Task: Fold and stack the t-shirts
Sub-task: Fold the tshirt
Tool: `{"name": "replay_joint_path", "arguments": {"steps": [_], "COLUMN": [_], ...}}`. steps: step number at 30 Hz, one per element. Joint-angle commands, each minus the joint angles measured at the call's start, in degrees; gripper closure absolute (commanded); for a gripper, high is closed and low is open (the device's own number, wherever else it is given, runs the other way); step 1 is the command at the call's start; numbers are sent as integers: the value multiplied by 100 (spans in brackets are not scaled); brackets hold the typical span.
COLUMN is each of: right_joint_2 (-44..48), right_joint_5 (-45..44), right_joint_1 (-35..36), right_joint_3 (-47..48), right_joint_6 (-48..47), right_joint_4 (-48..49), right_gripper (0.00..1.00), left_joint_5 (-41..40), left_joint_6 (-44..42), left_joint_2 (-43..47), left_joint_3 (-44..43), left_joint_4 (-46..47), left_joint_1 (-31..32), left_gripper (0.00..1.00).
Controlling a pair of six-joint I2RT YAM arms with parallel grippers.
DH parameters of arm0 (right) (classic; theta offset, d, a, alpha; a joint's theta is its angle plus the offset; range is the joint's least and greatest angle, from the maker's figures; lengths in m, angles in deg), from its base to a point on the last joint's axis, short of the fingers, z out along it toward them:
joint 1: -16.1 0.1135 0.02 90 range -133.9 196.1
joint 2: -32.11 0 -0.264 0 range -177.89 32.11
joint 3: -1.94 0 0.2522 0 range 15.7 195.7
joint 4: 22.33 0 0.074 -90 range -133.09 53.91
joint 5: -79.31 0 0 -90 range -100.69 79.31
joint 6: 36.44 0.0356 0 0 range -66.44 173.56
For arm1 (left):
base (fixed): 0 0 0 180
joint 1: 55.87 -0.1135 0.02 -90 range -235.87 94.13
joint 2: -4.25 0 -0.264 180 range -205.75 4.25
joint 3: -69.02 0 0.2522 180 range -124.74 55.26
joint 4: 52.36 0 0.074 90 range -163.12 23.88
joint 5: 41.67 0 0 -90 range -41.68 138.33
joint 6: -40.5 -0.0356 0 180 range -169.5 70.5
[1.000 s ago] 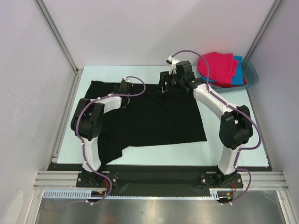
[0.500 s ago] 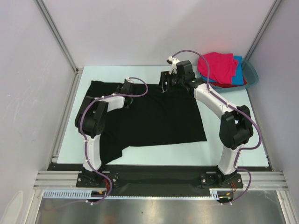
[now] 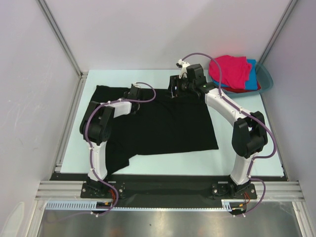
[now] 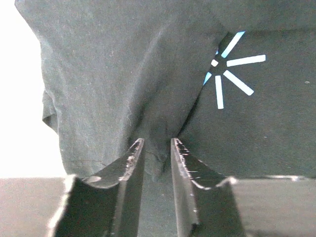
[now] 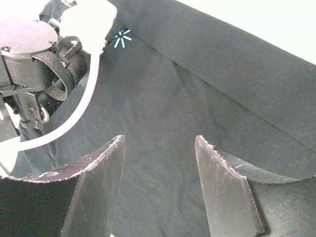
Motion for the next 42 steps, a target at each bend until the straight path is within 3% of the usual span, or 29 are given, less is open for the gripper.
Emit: {"name": "replay_joint_path", "arguments": {"steps": [1, 10, 14, 27, 42], "right_joint_2": [29, 20, -15, -77, -77], "right_joint_5": [24, 24, 41, 76, 15], "right_joint_1": [-36, -27, -27, 8, 43], "right_joint_3": [134, 126, 117, 117, 64], "right_joint_6": [-8, 10, 27, 54, 36], "right_joint_4": [96, 105, 122, 157, 96], "right_gripper": [36, 36, 37, 37, 38], "left_joint_5": [71, 185, 194, 255, 352], "left_joint_6": [14, 41, 76, 41, 146], "left_joint_2": [-73, -3, 85, 709, 639], "left_joint_3": [-111, -120, -93, -190, -322], "left_joint_4": [-163, -207, -234, -523, -954], "left_joint_1": [-116, -169, -169, -20, 183], "left_gripper": [71, 86, 100, 100, 99]}}
